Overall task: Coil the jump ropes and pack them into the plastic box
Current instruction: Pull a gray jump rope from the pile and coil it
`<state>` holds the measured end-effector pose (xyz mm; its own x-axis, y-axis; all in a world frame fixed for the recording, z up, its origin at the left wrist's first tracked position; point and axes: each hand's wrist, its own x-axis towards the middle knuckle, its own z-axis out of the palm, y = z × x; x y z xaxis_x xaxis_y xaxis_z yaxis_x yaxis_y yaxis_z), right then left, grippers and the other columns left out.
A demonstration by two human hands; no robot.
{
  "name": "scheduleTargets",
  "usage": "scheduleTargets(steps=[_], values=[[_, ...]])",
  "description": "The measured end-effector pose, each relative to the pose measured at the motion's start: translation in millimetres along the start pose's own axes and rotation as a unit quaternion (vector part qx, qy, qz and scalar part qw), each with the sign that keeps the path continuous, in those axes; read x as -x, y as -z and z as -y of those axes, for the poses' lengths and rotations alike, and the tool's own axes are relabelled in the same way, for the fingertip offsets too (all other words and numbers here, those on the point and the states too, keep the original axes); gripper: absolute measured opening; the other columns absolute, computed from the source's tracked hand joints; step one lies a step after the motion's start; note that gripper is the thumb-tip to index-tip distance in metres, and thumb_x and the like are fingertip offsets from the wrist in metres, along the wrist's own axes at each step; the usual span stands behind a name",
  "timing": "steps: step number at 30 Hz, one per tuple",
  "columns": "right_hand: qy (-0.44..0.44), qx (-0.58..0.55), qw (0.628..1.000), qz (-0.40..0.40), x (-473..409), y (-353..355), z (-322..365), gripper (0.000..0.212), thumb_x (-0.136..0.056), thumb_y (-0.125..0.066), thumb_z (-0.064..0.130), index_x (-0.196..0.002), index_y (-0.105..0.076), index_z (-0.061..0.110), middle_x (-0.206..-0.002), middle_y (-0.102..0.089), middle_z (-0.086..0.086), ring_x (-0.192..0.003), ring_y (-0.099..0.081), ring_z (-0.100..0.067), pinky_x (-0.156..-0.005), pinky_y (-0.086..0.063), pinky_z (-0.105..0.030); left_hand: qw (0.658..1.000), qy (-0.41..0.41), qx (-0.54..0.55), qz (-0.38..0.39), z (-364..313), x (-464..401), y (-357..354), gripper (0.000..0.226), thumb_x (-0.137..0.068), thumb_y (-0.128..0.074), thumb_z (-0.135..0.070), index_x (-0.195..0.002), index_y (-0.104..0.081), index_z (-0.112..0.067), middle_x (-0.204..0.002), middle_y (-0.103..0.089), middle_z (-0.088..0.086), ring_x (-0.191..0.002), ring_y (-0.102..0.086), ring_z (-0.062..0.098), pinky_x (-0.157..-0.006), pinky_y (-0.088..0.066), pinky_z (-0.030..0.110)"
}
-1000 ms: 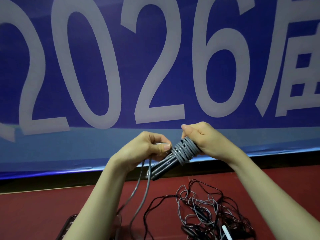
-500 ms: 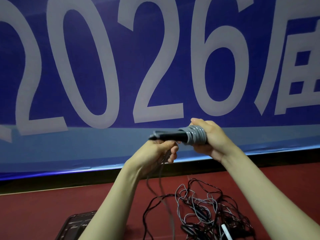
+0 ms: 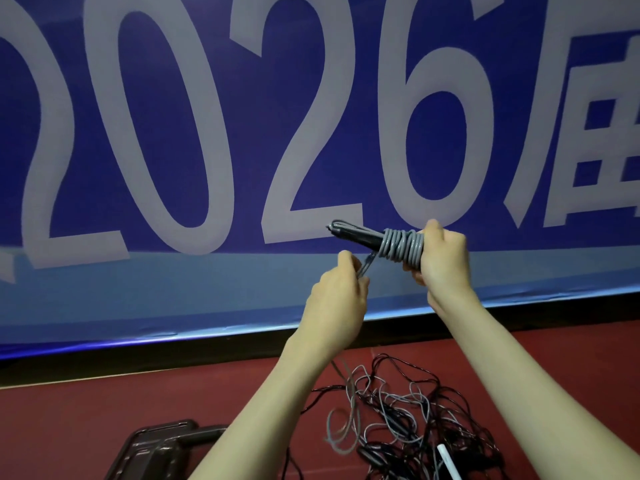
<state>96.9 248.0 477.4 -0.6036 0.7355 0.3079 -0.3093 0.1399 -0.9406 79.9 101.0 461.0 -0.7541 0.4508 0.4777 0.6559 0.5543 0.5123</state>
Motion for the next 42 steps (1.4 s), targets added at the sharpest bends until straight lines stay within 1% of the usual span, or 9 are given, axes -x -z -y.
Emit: scheduleTargets(steps=[3, 10, 14, 16, 19, 22, 26, 32, 42], values=[[0.141, 0.134, 0.980, -0.041, -2, 3, -6, 0.051, -0.104, -0.033, 0.021, -0.079, -0.055, -0.017, -0.072, -0.058, -0.032, -0.064, -0.055, -0.039, -0.057, -0.045, -0.045, 0.997, -0.002, -0.072, -0.007, -8, 2, 1, 0.015, -0.102, -0.041, -0.028, -0.104, -0.045, -0.014, -0.083, -0.053, 0.003, -0.074, -0.049, 0.029, -0.062, -0.035, 0.035], [0.334, 0.282, 0.899, 0.019, 7, 3, -7, 0.042, -0.103, -0.039, 0.012, -0.061, -0.038, 0.010, -0.048, -0.035, -0.002, -0.043, -0.030, -0.019, -0.045, -0.019, -0.029, 0.966, -0.029, -0.254, -0.037, -11, 0, 16, 0.011, -0.099, -0.045, -0.025, -0.095, -0.045, -0.015, -0.087, -0.047, 0.002, -0.074, -0.043, 0.028, -0.062, -0.032, 0.032], [0.393, 0.488, 0.774, 0.093, 2, 8, 4, 0.015, -0.084, -0.056, -0.011, -0.076, -0.051, 0.001, -0.057, -0.033, -0.004, -0.042, -0.018, -0.016, -0.045, -0.007, -0.018, 0.970, -0.061, -0.235, -0.025, -2, -4, 21, 0.026, -0.096, -0.052, -0.040, -0.098, -0.051, -0.013, -0.084, -0.052, 0.002, -0.077, -0.051, 0.029, -0.061, -0.034, 0.032], [0.370, 0.537, 0.749, 0.116, 2, 9, 11, 0.012, -0.092, -0.045, -0.005, -0.089, -0.052, 0.004, -0.068, -0.043, -0.009, -0.048, -0.025, -0.018, -0.043, -0.011, -0.023, 0.970, -0.095, -0.222, -0.025, 0, -5, 23, 0.029, -0.094, -0.055, -0.043, -0.095, -0.053, -0.014, -0.083, -0.056, 0.002, -0.078, -0.054, 0.029, -0.060, -0.039, 0.034], [0.343, 0.514, 0.772, 0.152, 6, 11, 16, 0.012, -0.101, -0.039, 0.003, -0.096, -0.049, 0.008, -0.082, -0.054, -0.013, -0.065, -0.039, -0.028, -0.050, -0.032, -0.030, 0.975, -0.155, -0.153, -0.029, 1, -5, 24, 0.024, -0.089, -0.063, -0.038, -0.091, -0.060, -0.014, -0.086, -0.056, -0.001, -0.078, -0.054, 0.027, -0.064, -0.045, 0.038], [0.305, 0.483, 0.797, 0.195, 8, 13, 19, 0.028, -0.102, -0.034, 0.010, -0.074, -0.036, 0.012, -0.073, -0.048, -0.010, -0.073, -0.046, -0.033, -0.062, -0.042, -0.042, 0.980, -0.167, -0.107, -0.017, 4, -6, 22, 0.021, -0.082, -0.072, -0.034, -0.085, -0.063, -0.015, -0.085, -0.054, -0.003, -0.075, -0.053, 0.025, -0.066, -0.047, 0.042], [0.259, 0.388, 0.842, 0.270, 6, 19, 21, 0.043, -0.103, -0.037, 0.018, -0.061, -0.027, 0.011, -0.057, -0.033, -0.006, -0.058, -0.030, -0.019, -0.055, -0.027, -0.035, 0.991, -0.132, 0.006, 0.019, 14, -8, 23, 0.025, -0.070, -0.082, -0.031, -0.074, -0.063, -0.015, -0.069, -0.058, -0.006, -0.063, -0.053, 0.013, -0.060, -0.047, 0.038], [0.212, 0.287, 0.872, 0.337, -2, 29, 16, 0.048, -0.101, -0.044, 0.025, -0.060, -0.037, 0.000, -0.051, -0.041, -0.007, -0.047, -0.036, -0.015, -0.050, -0.032, -0.031, 0.989, -0.099, 0.094, 0.055, 16, -4, 23, 0.028, -0.070, -0.082, -0.026, -0.080, -0.061, -0.010, -0.057, -0.054, -0.018, -0.050, -0.045, 0.001, -0.049, -0.032, 0.014], [0.141, 0.163, 0.893, 0.395, -1, 39, 28, 0.049, -0.101, -0.044, 0.028, -0.066, -0.053, -0.004, -0.048, -0.047, -0.010, -0.042, -0.038, -0.016, -0.040, -0.028, -0.018, 0.963, -0.072, 0.209, 0.157, 11, -3, 30, 0.030, -0.086, -0.066, -0.034, -0.081, -0.063, -0.005, -0.071, -0.062, 0.004, -0.062, -0.052, 0.011, -0.061, -0.042, 0.024]])
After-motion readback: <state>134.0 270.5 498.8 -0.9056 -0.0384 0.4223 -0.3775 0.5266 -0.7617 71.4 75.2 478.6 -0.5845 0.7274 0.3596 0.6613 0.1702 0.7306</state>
